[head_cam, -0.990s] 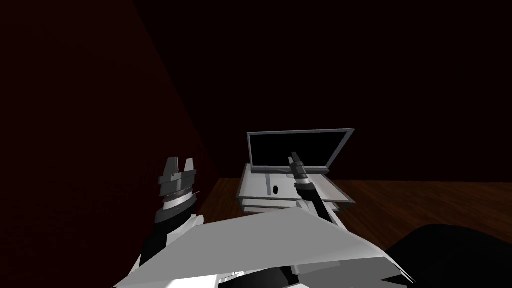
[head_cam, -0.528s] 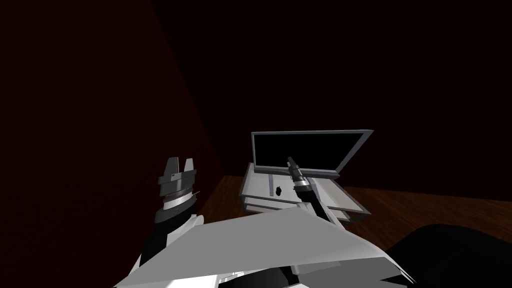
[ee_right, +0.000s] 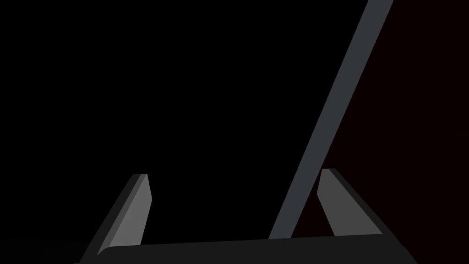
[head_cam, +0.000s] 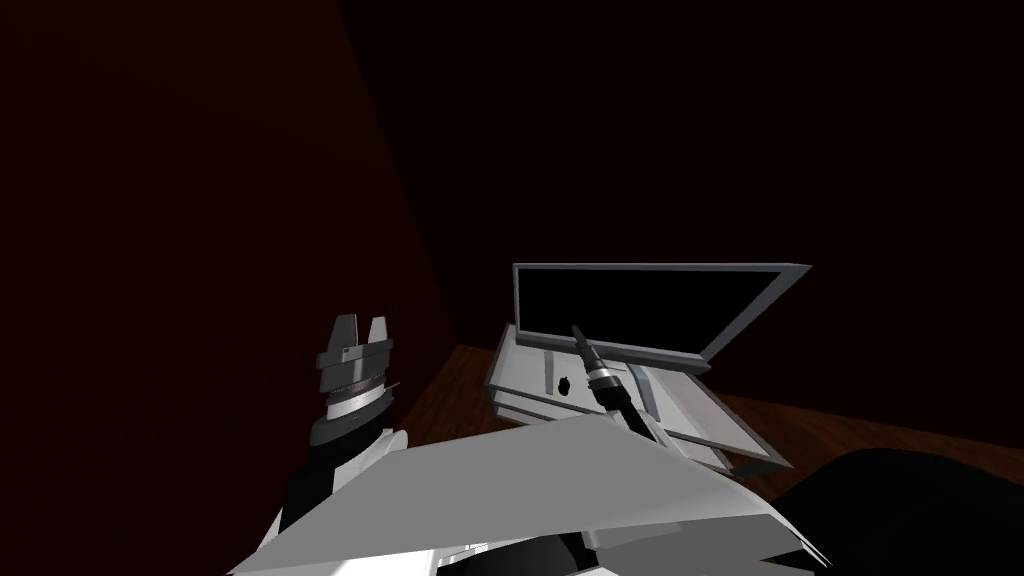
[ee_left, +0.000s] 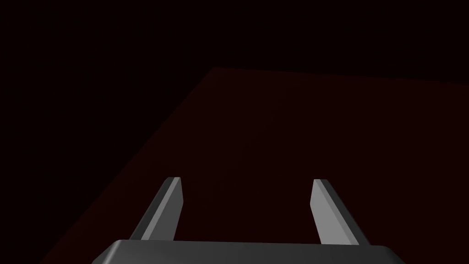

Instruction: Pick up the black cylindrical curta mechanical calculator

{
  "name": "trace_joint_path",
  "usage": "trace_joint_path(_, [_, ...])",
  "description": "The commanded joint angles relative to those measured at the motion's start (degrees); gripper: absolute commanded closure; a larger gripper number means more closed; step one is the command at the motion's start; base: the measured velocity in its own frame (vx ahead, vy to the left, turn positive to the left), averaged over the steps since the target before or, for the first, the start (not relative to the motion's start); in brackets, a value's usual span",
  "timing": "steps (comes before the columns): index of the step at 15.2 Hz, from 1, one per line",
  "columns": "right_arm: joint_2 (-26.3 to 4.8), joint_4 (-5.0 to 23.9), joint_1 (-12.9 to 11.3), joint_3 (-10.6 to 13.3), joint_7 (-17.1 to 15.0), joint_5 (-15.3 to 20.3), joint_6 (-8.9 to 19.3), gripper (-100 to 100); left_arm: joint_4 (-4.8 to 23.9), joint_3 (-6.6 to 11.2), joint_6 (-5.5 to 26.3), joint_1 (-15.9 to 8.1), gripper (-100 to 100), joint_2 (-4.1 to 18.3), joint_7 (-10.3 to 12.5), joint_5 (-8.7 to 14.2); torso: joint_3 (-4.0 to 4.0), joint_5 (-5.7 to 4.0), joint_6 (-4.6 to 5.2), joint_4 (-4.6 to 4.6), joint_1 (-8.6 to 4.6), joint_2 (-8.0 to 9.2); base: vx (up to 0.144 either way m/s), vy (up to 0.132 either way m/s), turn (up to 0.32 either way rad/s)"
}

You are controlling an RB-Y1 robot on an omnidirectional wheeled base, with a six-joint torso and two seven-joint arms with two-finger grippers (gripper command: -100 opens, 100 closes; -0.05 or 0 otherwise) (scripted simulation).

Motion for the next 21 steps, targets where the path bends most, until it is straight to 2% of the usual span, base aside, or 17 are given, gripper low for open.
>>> trace_joint_path(1, [-1.0, 2.9, -1.0, 0.0, 1.4, 0.2, 1.3, -100, 0.0, 0.00, 0.0, 0.0, 0, 0.0, 0.0, 0.0, 0.00, 0.00, 0.00, 0.00, 0.00, 0.00, -0.012, -0.009, 0.220])
trace_joint_path(3, [-1.0, 3.8, -1.0, 0.0, 1.4, 0.2, 1.3, -100, 0.0, 0.00, 0.0, 0.0, 0, 0.0, 0.0, 0.0, 0.00, 0.00, -0.02, 0.00, -0.01, 0.01, -0.011, -0.015, 0.141])
trace_joint_path(4, [-1.9, 5.7, -1.5, 0.1, 2.7, 0.4, 2.3, -100, 0.0, 0.00, 0.0, 0.0, 0, 0.0, 0.0, 0.0, 0.00, 0.00, 0.00, 0.00, 0.00, 0.00, -0.011, -0.011, 0.207])
trace_joint_path(6, [-1.9, 6.8, -1.5, 0.1, 2.7, 0.4, 2.3, -100, 0.0, 0.00, 0.0, 0.0, 0, 0.0, 0.0, 0.0, 0.00, 0.00, -0.02, 0.00, 0.00, 0.00, -0.011, -0.014, 0.149])
trace_joint_path(9, [-3.7, 11.4, -2.4, 0.4, 5.5, 0.9, 4.4, -100, 0.0, 0.00, 0.0, 0.0, 0, 0.0, 0.0, 0.0, -0.01, 0.00, -0.04, 0.00, 0.01, -0.01, -0.015, -0.012, 0.271])
trace_joint_path(10, [-3.7, 13.1, -2.4, 0.4, 5.5, 0.9, 4.4, -100, 0.0, -0.01, 0.0, 0.0, 0, 0.0, 0.0, 0.0, 0.00, -0.01, -0.06, 0.00, -0.01, 0.00, -0.019, -0.020, 0.266])
trace_joint_path(11, [-3.7, 13.1, -2.4, 0.4, 5.5, 0.9, 4.4, -100, 0.0, 0.00, 0.0, 0.0, 0, 0.0, 0.0, 0.0, 0.01, 0.00, -0.02, 0.00, -0.03, 0.02, -0.013, -0.017, 0.067])
trace_joint_path(12, [-4.5, 14.8, -2.9, 0.5, 6.9, 1.1, 5.5, -100, 0.0, 0.00, 0.0, 0.0, 0, 0.0, 0.0, 0.0, 0.01, -0.01, 0.01, 0.00, -0.02, 0.02, -0.016, -0.008, 0.210])
trace_joint_path(14, [-4.5, 16.4, -2.9, 0.5, 6.9, 1.1, 5.5, -100, 0.0, 0.00, 0.0, 0.0, 0, 0.0, 0.0, 0.0, 0.01, 0.00, -0.03, 0.00, 0.00, 0.02, -0.015, -0.010, 0.169])
trace_joint_path(15, [-5.4, 17.8, -3.3, 0.6, 8.3, 1.4, 6.6, -100, 0.0, 0.00, 0.0, 0.0, 0, 0.0, 0.0, 0.0, 0.00, 0.00, 0.00, 0.00, 0.00, 0.01, -0.024, -0.010, 0.209])
trace_joint_path(16, [-5.4, 18.5, -3.3, 0.6, 8.3, 1.4, 6.6, -100, 0.0, 0.00, 0.0, 0.0, 0, 0.0, 0.0, 0.0, 0.02, 0.00, -0.03, 0.00, 0.00, 0.03, -0.027, -0.013, 0.252])
trace_joint_path(17, [-5.4, 19.7, -3.3, 0.6, 8.3, 1.4, 6.6, -100, 0.0, 0.00, 0.0, 0.0, 0, 0.0, 0.0, 0.0, 0.02, 0.00, -0.03, 0.01, 0.00, 0.04, -0.015, -0.013, 0.104])
trace_joint_path(18, [-6.3, 21.1, -3.8, 0.8, 9.8, 1.6, 7.7, -100, 0.0, 0.00, 0.0, 0.0, 0, 0.0, 0.0, 0.0, 0.01, 0.00, 0.00, 0.00, 0.00, 0.02, -0.019, -0.009, 0.198])
trace_joint_path(20, [-6.3, 23.0, -3.8, 0.8, 9.8, 1.6, 7.7, -100, 0.0, 0.00, 0.0, 0.0, 0, 0.0, 0.0, 0.0, 0.02, 0.00, -0.01, 0.00, 0.00, 0.03, -0.016, -0.011, 0.154])
trace_joint_path(21, [-7.1, 25.0, -4.3, 0.9, 11.2, 1.9, 8.8, -100, 0.0, 0.00, 0.0, 0.0, 0, 0.0, 0.0, 0.0, 0.01, 0.00, 0.00, 0.00, -0.01, 0.02, -0.017, -0.006, 0.237])
